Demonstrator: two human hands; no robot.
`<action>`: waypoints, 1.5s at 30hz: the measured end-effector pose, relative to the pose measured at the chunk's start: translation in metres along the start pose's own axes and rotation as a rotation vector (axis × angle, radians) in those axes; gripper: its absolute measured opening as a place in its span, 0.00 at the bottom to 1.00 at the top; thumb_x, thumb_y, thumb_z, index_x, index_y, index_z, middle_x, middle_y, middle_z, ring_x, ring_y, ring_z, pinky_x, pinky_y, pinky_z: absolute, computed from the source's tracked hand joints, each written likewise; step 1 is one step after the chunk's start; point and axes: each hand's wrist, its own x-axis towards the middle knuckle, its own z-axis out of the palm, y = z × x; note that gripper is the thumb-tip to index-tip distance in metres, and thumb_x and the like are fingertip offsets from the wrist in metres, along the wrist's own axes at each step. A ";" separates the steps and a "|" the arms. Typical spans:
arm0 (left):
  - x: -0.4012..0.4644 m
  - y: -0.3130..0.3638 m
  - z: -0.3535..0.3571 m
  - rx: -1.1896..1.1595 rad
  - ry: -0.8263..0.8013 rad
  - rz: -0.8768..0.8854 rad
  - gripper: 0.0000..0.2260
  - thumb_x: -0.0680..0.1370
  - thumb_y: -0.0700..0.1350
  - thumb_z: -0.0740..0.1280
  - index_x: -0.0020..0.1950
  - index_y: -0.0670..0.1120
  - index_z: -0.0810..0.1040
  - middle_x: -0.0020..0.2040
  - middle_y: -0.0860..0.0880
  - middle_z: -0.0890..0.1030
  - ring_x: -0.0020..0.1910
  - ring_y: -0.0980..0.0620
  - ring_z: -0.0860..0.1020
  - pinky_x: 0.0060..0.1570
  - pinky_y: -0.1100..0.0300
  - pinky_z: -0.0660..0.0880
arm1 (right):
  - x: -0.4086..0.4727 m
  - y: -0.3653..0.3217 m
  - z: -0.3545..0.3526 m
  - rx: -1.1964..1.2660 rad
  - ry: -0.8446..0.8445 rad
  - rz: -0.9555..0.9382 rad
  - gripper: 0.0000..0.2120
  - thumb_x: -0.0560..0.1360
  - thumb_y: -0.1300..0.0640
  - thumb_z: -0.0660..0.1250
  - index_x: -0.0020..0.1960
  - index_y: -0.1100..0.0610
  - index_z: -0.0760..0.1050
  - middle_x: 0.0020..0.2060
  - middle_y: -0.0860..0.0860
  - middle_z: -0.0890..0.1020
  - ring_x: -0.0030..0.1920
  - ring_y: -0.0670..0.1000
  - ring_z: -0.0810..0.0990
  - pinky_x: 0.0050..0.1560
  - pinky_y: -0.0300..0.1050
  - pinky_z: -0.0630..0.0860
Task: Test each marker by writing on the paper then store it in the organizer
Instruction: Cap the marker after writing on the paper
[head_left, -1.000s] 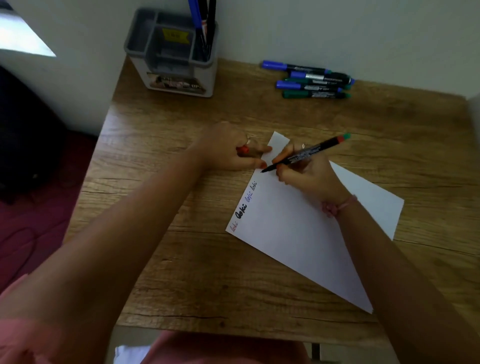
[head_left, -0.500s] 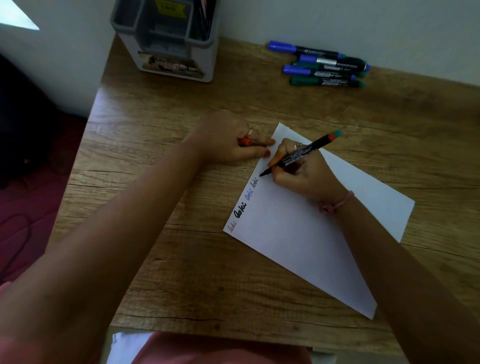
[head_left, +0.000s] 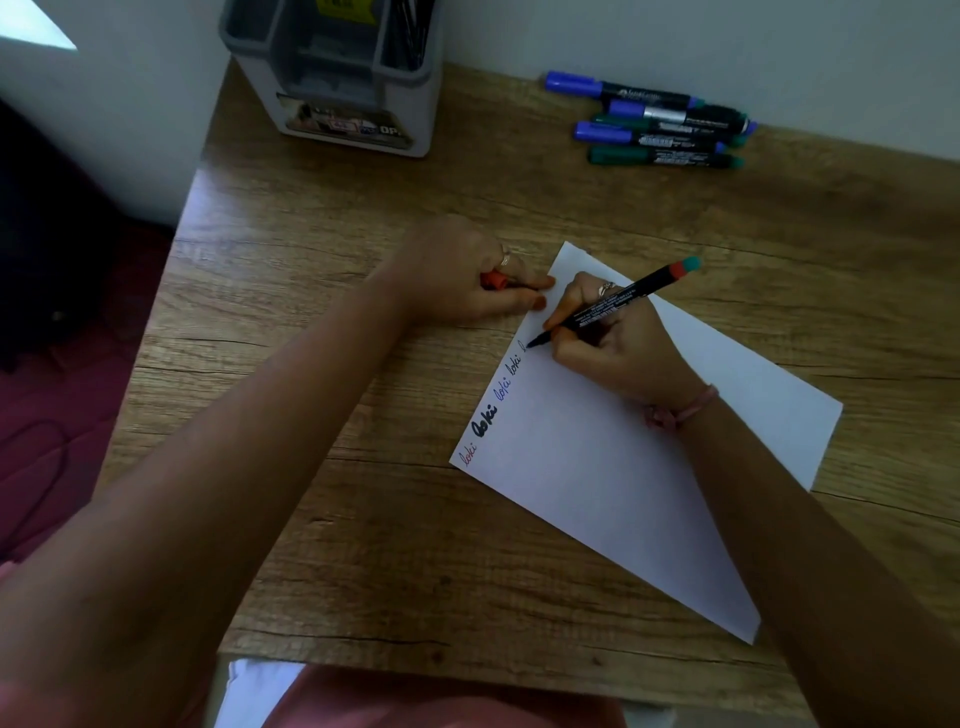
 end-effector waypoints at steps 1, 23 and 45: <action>0.000 0.000 -0.001 -0.008 0.001 -0.003 0.23 0.73 0.68 0.54 0.62 0.61 0.74 0.42 0.52 0.84 0.35 0.57 0.74 0.38 0.55 0.73 | 0.000 0.000 0.000 -0.001 0.008 0.003 0.07 0.67 0.61 0.65 0.40 0.65 0.75 0.34 0.56 0.75 0.33 0.49 0.74 0.34 0.38 0.70; -0.001 0.002 -0.002 -0.007 0.017 -0.012 0.24 0.72 0.68 0.54 0.61 0.60 0.75 0.44 0.52 0.84 0.35 0.59 0.72 0.40 0.52 0.75 | 0.002 -0.002 0.002 -0.013 0.095 0.032 0.08 0.67 0.59 0.64 0.40 0.65 0.75 0.32 0.62 0.75 0.32 0.58 0.73 0.32 0.49 0.70; 0.001 -0.002 0.000 0.023 -0.018 0.010 0.27 0.71 0.70 0.48 0.62 0.63 0.73 0.40 0.51 0.84 0.33 0.55 0.75 0.36 0.51 0.75 | 0.002 -0.003 0.003 -0.021 0.117 0.050 0.06 0.68 0.59 0.63 0.41 0.62 0.74 0.32 0.65 0.75 0.33 0.63 0.74 0.32 0.53 0.71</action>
